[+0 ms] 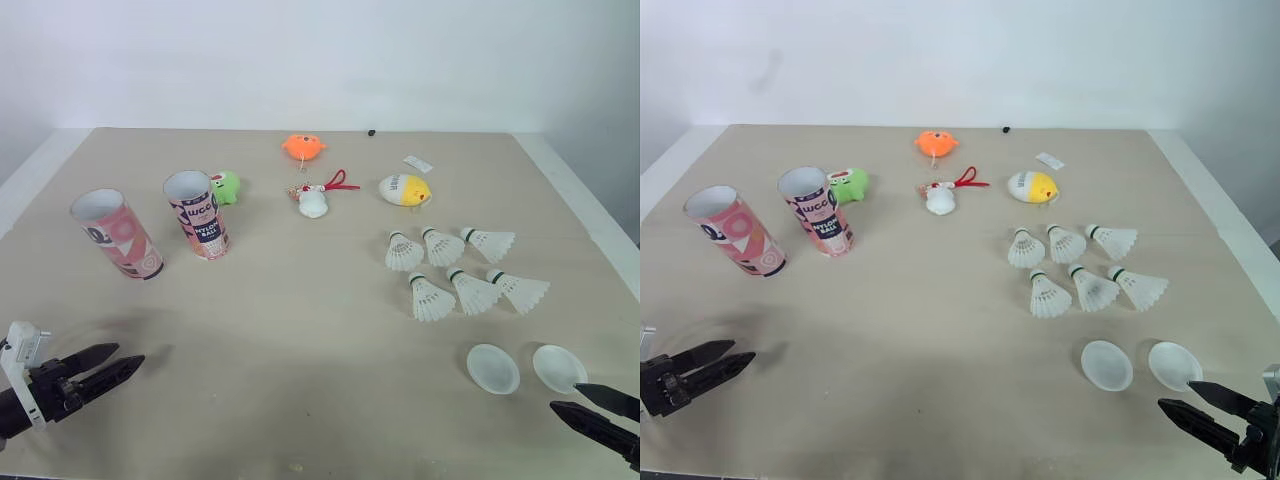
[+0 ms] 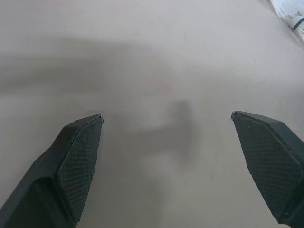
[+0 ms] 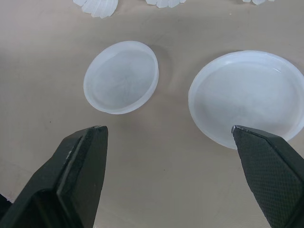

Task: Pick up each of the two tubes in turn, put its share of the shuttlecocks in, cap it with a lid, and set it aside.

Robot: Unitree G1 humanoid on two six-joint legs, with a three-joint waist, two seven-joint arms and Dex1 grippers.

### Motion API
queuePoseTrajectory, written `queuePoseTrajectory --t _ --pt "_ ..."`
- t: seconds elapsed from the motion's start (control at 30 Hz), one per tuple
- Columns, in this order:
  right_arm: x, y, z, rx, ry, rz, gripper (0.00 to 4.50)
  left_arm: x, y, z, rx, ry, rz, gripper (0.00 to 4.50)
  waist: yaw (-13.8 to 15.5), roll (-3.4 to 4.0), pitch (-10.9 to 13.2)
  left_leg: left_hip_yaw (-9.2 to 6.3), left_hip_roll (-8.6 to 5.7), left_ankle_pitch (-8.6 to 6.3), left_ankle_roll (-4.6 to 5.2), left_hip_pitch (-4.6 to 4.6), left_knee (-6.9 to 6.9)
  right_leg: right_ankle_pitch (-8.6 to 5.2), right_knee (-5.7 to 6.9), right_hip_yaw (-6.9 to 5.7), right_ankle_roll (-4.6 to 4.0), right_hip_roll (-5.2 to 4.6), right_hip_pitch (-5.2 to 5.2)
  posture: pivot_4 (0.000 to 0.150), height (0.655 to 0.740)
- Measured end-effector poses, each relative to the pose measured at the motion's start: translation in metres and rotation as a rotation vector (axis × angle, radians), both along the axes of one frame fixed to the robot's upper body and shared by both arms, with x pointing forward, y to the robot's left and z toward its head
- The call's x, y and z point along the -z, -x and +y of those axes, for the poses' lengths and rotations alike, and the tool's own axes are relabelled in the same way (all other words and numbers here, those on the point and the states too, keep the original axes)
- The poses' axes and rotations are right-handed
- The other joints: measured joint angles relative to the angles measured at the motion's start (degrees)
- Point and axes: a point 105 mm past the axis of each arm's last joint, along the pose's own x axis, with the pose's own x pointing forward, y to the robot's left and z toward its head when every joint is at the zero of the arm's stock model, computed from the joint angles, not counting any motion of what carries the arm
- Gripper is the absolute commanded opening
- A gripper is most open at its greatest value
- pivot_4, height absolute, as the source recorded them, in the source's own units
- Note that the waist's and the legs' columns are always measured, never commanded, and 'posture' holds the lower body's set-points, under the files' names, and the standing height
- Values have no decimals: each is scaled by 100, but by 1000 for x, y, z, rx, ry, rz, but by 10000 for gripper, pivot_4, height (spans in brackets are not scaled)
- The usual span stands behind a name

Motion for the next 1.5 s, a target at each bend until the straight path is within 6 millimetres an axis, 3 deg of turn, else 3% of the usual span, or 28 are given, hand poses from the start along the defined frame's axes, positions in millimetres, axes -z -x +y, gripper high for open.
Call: queuePoseTrajectory --t 0.47,0.73,0.83,0.9,1.03,1.2,1.27,1.37,1.5 --pt "1 -6 8 -35 -4 -5 44635 -1 -9 -7 16 12 -14 45000 0 -1 -2 4 0 1 1 1 4 8 1 8 7 4 1 1500 7400" --pt "-19 -26 36 -172 -5 -52 44635 -14 -20 -45 70 25 -91 45000 0 -2 -4 11 -1 4 7 3 13 31 1 30 38 5 2 1500 7400" --pt "-33 -35 62 -280 -26 -95 44635 -26 -32 -53 53 56 -157 45000 1 -1 -4 7 5 6 8 3 17 43 1 32 46 20 5 1500 7400" --pt "-53 -52 94 -403 -61 -172 44635 -42 -46 -62 33 137 -236 45000 -7 -1 -2 7 8 8 9 -1 37 59 4 35 45 36 7 1500 7400" --pt "-85 -68 156 -651 -171 -274 44635 -67 -38 -71 51 329 -298 45000 -71 -15 5 7 28 5 5 -3 58 72 5 38 35 56 7 1500 7400" --pt "-85 -74 211 -863 -327 -221 44635 -59 -13 -49 -98 409 -279 45000 -96 -20 8 -2 28 3 4 -22 67 70 9 40 30 58 -4 1500 7400" --pt "-85 -76 219 -894 -336 -217 44635 -60 -11 -48 -119 419 -289 45000 -20 -20 8 -7 23 3 4 -39 82 71 13 29 31 53 -11 1500 7400" --pt "-91 -110 255 -919 -326 -294 44635 -59 -4 -36 -237 386 -343 45000 -34 -29 8 12 36 11 8 -39 92 88 8 36 11 53 -26 1500 7400" --pt "-88 -134 275 -885 -305 -322 44635 -62 -4 -7 -415 231 -449 45000 -8 -30 8 38 35 22 8 -44 93 98 10 36 -1 62 -35 1500 7400"
